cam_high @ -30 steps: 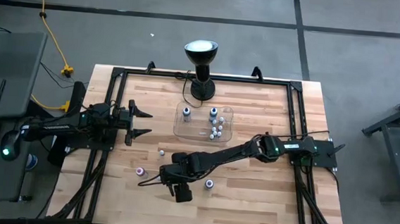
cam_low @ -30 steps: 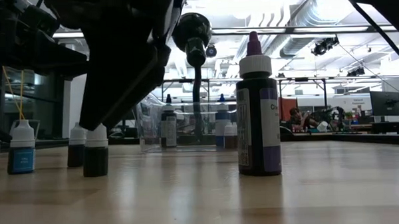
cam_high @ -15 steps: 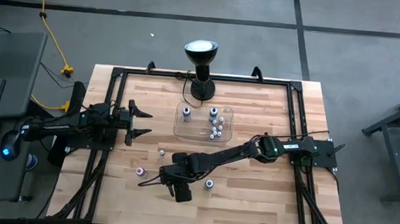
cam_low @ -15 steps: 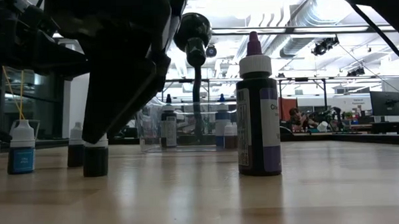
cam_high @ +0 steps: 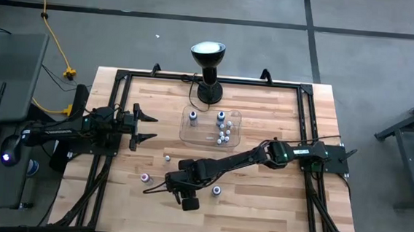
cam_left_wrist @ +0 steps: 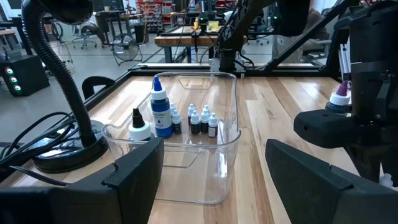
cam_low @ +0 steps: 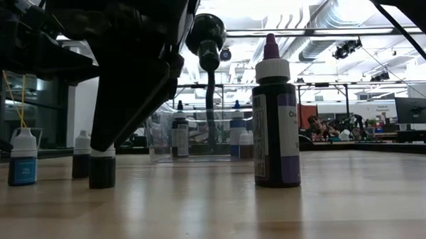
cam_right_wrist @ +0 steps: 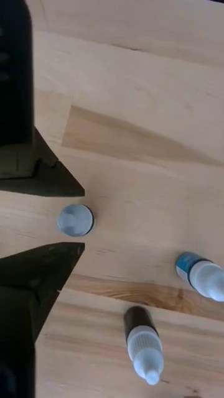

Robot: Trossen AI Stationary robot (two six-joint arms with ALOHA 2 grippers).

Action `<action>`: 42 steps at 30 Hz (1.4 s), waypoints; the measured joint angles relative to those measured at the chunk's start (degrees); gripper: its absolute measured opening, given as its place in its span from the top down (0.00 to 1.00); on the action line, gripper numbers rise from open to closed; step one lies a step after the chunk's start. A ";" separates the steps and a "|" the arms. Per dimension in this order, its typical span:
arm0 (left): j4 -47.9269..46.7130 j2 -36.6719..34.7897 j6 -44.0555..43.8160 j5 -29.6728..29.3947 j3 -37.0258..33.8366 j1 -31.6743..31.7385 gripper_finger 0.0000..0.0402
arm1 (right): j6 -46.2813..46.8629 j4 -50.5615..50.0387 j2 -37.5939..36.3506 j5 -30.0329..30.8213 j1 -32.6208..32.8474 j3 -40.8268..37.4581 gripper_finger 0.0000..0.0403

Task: Pick & Place food coloring
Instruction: Put the brown food coloring bottle into the transparent bin

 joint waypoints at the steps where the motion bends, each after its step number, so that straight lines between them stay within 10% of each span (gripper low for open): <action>1: 0.00 0.00 0.00 0.00 0.02 0.01 0.31 | 0.00 -0.01 0.00 -0.01 0.00 0.00 0.73; 21: -0.02 0.01 0.01 0.00 0.02 0.01 0.31 | 0.45 0.49 -2.06 -2.46 0.00 0.13 0.89; 42: 0.00 -0.01 0.02 0.00 0.01 0.02 0.31 | 6.03 -2.76 -19.41 11.80 -1.56 0.22 0.90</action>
